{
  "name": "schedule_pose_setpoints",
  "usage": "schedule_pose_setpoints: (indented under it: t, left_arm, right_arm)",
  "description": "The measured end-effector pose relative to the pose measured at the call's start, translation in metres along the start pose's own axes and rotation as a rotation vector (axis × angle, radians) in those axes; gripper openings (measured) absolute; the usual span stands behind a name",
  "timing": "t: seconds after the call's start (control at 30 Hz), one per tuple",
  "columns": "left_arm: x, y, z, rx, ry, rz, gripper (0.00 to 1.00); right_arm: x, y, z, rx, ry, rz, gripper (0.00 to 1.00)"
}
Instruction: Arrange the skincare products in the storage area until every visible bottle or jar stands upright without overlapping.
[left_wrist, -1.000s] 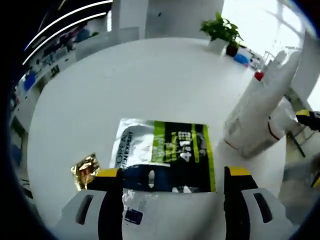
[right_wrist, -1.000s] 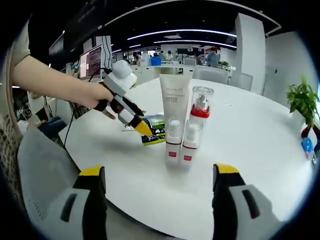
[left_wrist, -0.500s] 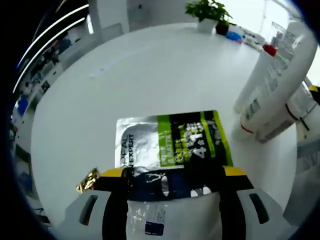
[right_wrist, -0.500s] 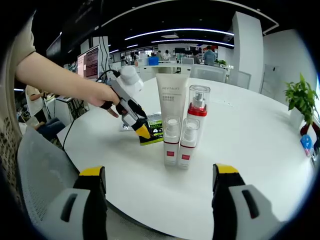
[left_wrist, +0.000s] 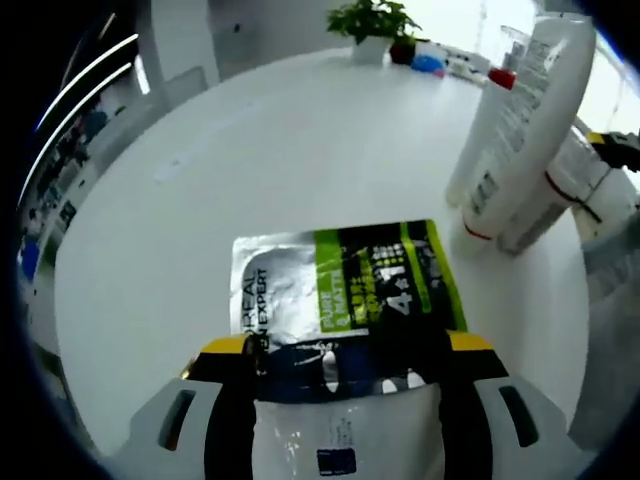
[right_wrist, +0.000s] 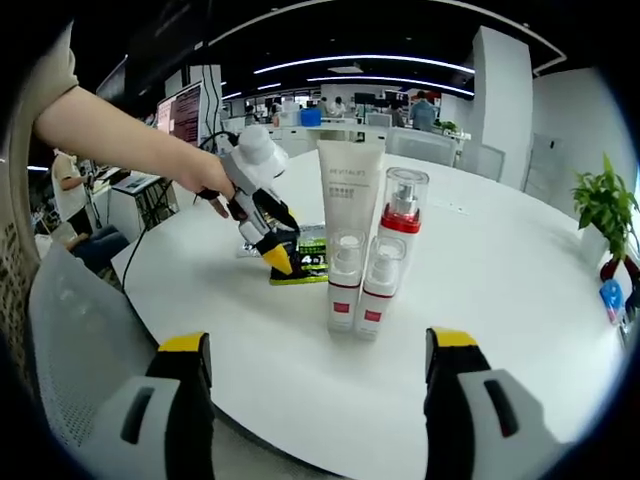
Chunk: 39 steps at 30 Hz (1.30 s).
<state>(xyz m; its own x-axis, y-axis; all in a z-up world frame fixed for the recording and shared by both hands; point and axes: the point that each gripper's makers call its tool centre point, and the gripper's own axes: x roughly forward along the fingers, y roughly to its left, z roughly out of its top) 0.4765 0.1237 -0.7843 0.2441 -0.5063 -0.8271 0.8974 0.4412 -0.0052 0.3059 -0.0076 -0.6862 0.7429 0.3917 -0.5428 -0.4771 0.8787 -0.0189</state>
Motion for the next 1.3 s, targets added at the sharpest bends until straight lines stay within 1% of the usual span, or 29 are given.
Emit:
schedule_pose_setpoints:
  t: [0.17, 0.23, 0.27, 0.37, 0.67, 0.8, 0.93, 1.03, 1.3]
  left_arm:
    - [-0.003, 0.001, -0.005, 0.064, -0.005, -0.046, 0.72]
    - [-0.004, 0.002, -0.007, 0.098, -0.012, -0.071, 0.72]
    - [-0.004, 0.004, -0.009, 0.104, -0.013, -0.073, 0.72]
    - [-0.006, 0.005, -0.013, 0.162, -0.029, -0.114, 0.72]
    - [-0.012, 0.007, -0.027, 0.311, 0.0, -0.208, 0.72]
    - [-0.013, 0.007, -0.029, 0.352, 0.007, -0.233, 0.72]
    - [-0.014, 0.009, -0.032, 0.407, 0.032, -0.261, 0.72]
    - [-0.013, 0.009, -0.032, 0.421, 0.046, -0.265, 0.72]
    - [-0.015, 0.005, -0.032, 0.42, 0.05, -0.26, 0.72]
  right_arm:
    - [-0.001, -0.004, 0.0, 0.035, -0.007, -0.008, 0.88]
    - [-0.001, -0.004, 0.0, 0.04, -0.007, -0.01, 0.88]
    - [-0.001, -0.004, 0.0, 0.041, -0.007, -0.011, 0.88]
    - [-0.001, -0.005, 0.0, 0.038, -0.007, -0.014, 0.88]
    - [0.0, -0.009, -0.001, 0.047, -0.008, -0.028, 0.88]
    - [0.0, -0.01, -0.001, 0.05, -0.007, -0.032, 0.88]
    - [0.0, -0.011, -0.002, 0.052, -0.003, -0.036, 0.88]
    - [0.0, -0.011, -0.002, 0.051, -0.002, -0.037, 0.88]
    - [0.0, -0.01, -0.002, 0.052, -0.003, -0.037, 0.88]
